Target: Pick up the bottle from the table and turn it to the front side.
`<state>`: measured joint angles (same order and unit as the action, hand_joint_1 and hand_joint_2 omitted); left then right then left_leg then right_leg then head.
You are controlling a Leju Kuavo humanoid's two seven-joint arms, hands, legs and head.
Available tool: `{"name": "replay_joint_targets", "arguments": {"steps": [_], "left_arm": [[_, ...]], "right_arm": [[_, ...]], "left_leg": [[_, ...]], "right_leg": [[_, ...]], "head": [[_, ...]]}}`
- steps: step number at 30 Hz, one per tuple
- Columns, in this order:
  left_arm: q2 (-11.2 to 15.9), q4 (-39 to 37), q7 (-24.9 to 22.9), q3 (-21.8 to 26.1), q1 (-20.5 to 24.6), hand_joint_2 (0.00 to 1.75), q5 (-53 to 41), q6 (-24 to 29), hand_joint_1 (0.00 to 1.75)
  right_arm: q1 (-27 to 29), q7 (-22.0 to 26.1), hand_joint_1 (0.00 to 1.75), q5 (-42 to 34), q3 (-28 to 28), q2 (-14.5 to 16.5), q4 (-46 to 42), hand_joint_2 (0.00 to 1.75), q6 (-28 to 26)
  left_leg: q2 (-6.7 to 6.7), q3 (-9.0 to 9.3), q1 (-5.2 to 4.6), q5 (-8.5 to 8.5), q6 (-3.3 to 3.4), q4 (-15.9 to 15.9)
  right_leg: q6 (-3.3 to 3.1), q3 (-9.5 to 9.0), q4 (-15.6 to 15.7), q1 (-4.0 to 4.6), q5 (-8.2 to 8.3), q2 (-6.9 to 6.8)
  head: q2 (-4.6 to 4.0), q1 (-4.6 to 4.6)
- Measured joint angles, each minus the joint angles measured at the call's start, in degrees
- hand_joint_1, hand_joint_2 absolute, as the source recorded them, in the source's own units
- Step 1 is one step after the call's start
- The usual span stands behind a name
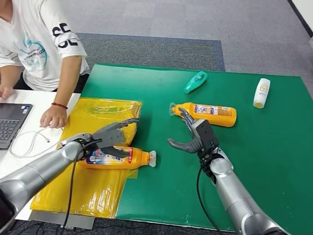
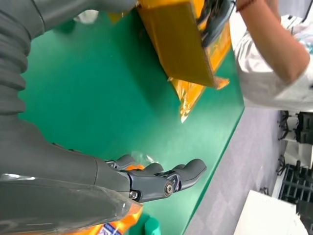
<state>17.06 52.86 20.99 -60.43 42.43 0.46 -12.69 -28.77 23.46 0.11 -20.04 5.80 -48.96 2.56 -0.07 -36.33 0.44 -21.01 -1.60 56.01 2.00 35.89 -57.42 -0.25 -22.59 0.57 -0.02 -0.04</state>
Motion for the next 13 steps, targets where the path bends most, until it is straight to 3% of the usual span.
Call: {"name": "replay_joint_targets", "arguments": {"steps": [7, 13], "left_arm": [[-5.27, 14.82, 2.63, 18.27, -13.05, 1.75, -10.50, 4.18, 0.00], [-6.66, 20.12, 3.97, 26.02, -18.88, 1.75, -12.73, 4.00, 0.00]], "right_arm": [[3.46, 0.94, 0.00, 0.16, 1.91, -0.71, -0.46, 1.75, 0.72], [5.54, 0.86, 0.00, 0.38, 3.04, -0.91, -1.87, 1.75, 1.84]], "left_leg": [[0.04, -0.01, -0.08, -0.11, 0.11, 0.00], [0.05, 0.00, -0.05, -0.10, 0.08, -0.01]], "right_leg": [[0.03, 0.04, 0.04, -0.09, -0.01, 0.06], [0.02, 0.06, 0.01, -0.04, -0.02, 0.06]], "head": [[0.02, -0.01], [0.01, -0.03]]}}
